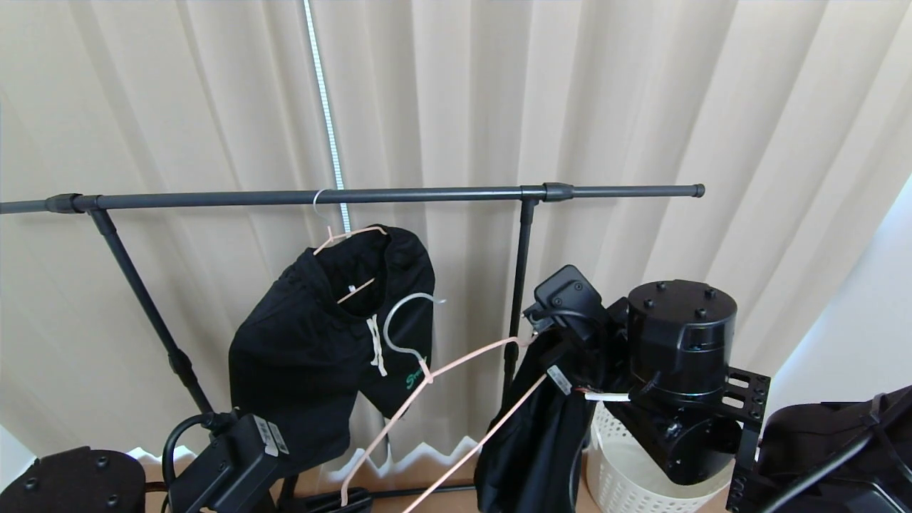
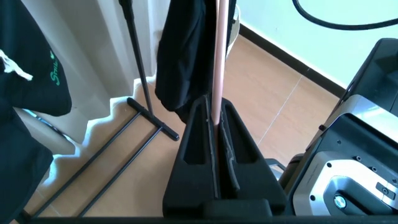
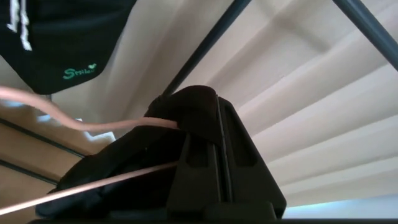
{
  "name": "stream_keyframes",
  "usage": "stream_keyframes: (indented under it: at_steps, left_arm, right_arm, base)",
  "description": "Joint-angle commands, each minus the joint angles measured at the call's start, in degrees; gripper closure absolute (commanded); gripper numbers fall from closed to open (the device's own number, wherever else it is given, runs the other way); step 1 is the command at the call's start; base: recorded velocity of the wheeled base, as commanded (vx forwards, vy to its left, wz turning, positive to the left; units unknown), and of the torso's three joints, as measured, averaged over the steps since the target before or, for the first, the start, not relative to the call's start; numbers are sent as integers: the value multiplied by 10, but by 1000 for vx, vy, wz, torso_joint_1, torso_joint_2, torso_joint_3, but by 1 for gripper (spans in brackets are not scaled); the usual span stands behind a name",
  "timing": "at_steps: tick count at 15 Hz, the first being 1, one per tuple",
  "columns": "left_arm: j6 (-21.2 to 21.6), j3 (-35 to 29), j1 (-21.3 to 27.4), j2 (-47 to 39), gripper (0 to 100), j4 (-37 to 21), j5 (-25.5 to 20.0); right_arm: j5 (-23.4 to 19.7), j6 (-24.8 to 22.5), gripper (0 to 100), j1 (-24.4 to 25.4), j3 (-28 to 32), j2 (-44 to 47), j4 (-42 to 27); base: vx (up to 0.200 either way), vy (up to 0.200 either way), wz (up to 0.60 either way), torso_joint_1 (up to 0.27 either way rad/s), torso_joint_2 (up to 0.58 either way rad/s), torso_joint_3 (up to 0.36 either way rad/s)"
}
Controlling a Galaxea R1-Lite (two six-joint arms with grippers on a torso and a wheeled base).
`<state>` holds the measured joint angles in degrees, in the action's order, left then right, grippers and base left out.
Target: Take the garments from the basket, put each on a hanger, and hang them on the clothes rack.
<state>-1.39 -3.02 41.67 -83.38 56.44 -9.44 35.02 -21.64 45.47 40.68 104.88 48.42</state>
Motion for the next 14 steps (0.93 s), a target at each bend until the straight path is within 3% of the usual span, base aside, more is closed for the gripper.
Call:
stream_keyframes:
  at_steps: [1, 8, 14]
  left_arm:
    - [1, 6, 2, 0, 100, 0, -1]
    - [2, 14, 2, 5, 100, 1, -36]
    - [-1, 6, -15, 2, 100, 2, -35]
  right_arm:
    - [-1, 1, 100, -4, 4, -1, 0]
    - [-3, 10, 100, 8, -1, -3, 44]
    - [-1, 9, 100, 72, -24, -33, 40]
  base:
    - [0, 0, 0, 0, 0, 0]
    - [0, 0, 0, 0, 0, 0]
    - [0, 0, 0, 0, 0, 0]
